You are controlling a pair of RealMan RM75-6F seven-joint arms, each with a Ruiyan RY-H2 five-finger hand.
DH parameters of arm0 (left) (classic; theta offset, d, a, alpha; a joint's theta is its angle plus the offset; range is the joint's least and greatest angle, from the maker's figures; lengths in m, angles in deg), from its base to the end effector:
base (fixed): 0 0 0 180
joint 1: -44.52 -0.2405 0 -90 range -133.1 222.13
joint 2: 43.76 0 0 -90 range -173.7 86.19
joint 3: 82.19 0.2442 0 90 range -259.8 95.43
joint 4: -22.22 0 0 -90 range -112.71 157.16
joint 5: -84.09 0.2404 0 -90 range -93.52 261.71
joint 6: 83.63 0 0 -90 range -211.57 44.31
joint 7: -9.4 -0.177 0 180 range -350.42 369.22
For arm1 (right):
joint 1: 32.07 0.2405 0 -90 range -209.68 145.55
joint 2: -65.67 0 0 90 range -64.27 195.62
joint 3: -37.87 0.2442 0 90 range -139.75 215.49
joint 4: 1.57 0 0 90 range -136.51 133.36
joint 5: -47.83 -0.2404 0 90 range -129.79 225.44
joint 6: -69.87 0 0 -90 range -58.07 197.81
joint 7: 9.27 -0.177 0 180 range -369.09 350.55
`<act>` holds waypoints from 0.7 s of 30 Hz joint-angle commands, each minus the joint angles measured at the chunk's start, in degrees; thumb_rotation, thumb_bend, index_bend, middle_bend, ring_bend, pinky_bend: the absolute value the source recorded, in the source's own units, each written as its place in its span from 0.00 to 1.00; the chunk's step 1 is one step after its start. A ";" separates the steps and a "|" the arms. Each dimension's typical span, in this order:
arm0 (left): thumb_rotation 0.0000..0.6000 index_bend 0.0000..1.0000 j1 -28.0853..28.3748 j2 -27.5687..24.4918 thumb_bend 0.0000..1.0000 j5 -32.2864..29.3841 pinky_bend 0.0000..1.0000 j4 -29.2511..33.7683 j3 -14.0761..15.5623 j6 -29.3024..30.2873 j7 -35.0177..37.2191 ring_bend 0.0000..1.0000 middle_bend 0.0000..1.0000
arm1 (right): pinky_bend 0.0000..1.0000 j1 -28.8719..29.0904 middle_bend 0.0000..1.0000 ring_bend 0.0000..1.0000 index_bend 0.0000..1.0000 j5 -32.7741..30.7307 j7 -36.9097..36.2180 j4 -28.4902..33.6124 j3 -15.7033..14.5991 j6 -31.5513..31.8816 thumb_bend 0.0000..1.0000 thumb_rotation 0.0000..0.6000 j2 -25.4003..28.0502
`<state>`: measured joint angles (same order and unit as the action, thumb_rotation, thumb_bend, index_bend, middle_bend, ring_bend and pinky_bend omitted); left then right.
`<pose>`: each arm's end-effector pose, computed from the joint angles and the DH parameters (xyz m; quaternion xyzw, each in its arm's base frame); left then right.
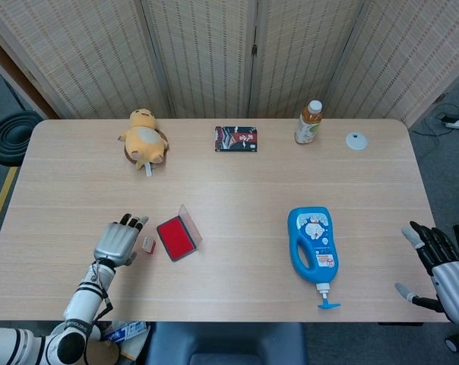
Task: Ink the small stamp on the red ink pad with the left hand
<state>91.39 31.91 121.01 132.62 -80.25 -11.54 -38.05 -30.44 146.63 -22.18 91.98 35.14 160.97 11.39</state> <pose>-0.1667 0.3099 -0.0096 -0.7569 -0.3597 -0.1818 0.5144 -0.3015 -0.1721 0.1615 0.6324 -0.3895 0.4280 0.5149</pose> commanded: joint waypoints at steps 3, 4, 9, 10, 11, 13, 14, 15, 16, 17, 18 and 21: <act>1.00 0.07 -11.18 -7.39 0.33 16.78 0.32 7.33 4.87 17.42 6.59 0.07 0.12 | 0.00 -0.05 0.00 0.00 0.00 -0.50 0.52 0.02 0.19 -0.15 0.19 1.00 -0.19; 1.00 0.06 -13.43 -7.96 0.33 19.75 0.27 6.83 5.82 20.15 8.62 0.05 0.10 | 0.00 -0.01 0.00 0.00 0.00 -0.72 0.75 0.04 0.28 -0.29 0.19 1.00 -0.27; 1.00 0.02 -26.25 -7.93 0.33 34.61 0.03 -3.93 9.07 33.19 27.18 0.00 0.02 | 0.00 0.23 0.00 0.00 0.00 -2.93 2.80 0.44 1.11 -1.50 0.19 1.00 -0.89; 1.00 0.01 -28.19 -7.52 0.33 36.01 0.00 -6.62 9.02 34.77 31.18 0.00 0.00 | 0.00 0.27 0.00 0.00 0.00 -3.48 3.28 0.51 1.35 -1.69 0.19 1.00 -1.03; 1.00 0.01 -29.95 -7.08 0.33 36.83 0.00 -9.35 8.85 35.97 34.69 0.00 0.00 | 0.00 0.28 0.00 0.00 0.00 -4.10 3.79 0.58 1.61 -1.86 0.19 1.00 -1.18; 1.00 0.00 -33.17 -6.21 0.33 36.86 0.00 -14.86 7.93 37.26 40.52 0.00 0.00 | 0.00 0.33 0.00 0.00 0.00 -5.80 5.09 0.74 2.33 -2.31 0.19 1.00 -1.61; 1.00 0.00 -34.19 -5.90 0.33 36.49 0.00 -16.76 7.46 37.21 42.20 0.00 0.00 | 0.00 0.37 0.00 0.00 0.00 -6.55 5.66 0.83 2.65 -2.54 0.19 1.00 -1.81; 1.00 0.00 -35.33 -5.60 0.33 35.92 0.00 -18.81 6.84 36.86 43.94 0.00 0.00 | 0.00 0.45 0.00 0.00 0.00 -7.58 6.43 0.94 3.09 -2.88 0.19 1.00 -2.11; 1.00 0.00 -36.07 -5.38 0.33 35.49 0.00 -20.10 6.37 36.53 44.83 0.00 0.00 | 0.00 0.54 0.00 0.00 0.00 -8.34 7.06 0.99 3.38 -3.22 0.19 1.00 -2.33; 1.00 0.00 -36.72 -5.25 0.33 35.09 0.00 -21.11 5.93 36.15 45.40 0.00 0.00 | 0.00 0.64 0.00 0.00 0.00 -9.05 7.70 1.07 3.64 -3.58 0.19 1.00 -2.55; 1.00 0.00 -37.23 -5.61 0.33 34.05 0.00 -21.08 5.26 35.08 45.32 0.00 0.00 | 0.00 0.82 0.00 0.00 0.00 -9.85 8.49 1.17 3.96 -4.08 0.19 1.00 -2.82; 1.00 0.00 -37.75 -6.47 0.33 35.13 0.00 -20.79 4.39 34.06 44.18 0.00 0.00 | 0.00 1.34 0.00 0.00 0.00 -11.37 10.10 1.24 4.44 -5.51 0.19 1.00 -3.43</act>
<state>54.80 25.78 155.09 111.83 -74.78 22.36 5.63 -29.40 135.76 -12.66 93.11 39.22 156.04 8.34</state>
